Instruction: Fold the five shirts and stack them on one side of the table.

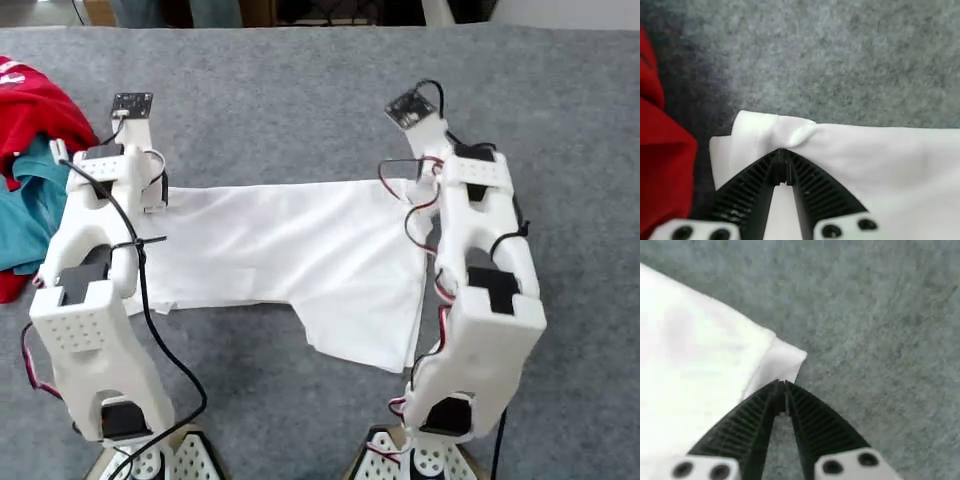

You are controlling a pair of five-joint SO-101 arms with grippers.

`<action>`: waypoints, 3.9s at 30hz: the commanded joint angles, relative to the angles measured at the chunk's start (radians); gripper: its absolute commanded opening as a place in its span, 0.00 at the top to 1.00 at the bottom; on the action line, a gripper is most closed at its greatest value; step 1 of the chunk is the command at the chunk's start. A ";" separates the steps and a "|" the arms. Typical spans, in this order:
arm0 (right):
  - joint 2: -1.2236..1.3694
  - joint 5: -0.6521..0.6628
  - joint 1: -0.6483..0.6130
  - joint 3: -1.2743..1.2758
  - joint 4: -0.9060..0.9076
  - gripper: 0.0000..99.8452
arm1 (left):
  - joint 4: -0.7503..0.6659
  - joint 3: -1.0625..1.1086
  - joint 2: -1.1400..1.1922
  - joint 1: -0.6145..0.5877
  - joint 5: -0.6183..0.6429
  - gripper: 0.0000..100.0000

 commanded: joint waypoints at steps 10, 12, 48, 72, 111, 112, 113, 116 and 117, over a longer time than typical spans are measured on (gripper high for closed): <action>0.031 0.017 0.063 -0.226 0.155 0.98 | -0.014 -0.073 -0.026 -0.074 0.094 0.97; -0.025 0.017 0.075 -0.226 0.181 0.98 | -0.011 -0.061 -0.083 -0.071 0.095 0.97; 0.166 -0.040 0.043 -0.355 0.195 0.98 | -0.002 -0.312 0.147 -0.104 0.091 0.97; -0.076 -0.091 0.025 -0.209 0.167 0.98 | 0.057 0.079 -0.331 -0.030 0.094 0.97; -0.240 -0.017 0.028 -0.102 0.103 0.98 | 0.054 0.289 -0.689 -0.117 0.086 0.97; -0.277 -0.009 0.029 -0.087 0.112 0.98 | 0.057 0.321 -0.718 -0.113 0.083 0.97; -0.311 0.015 0.032 -0.070 0.132 0.98 | 0.057 0.360 -0.753 -0.116 0.064 0.97; -0.414 0.104 0.025 -0.024 0.224 0.98 | 0.028 0.516 -0.878 -0.119 0.023 0.97; -0.447 0.127 0.021 -0.004 0.250 0.98 | 0.006 0.582 -0.928 -0.117 0.018 0.97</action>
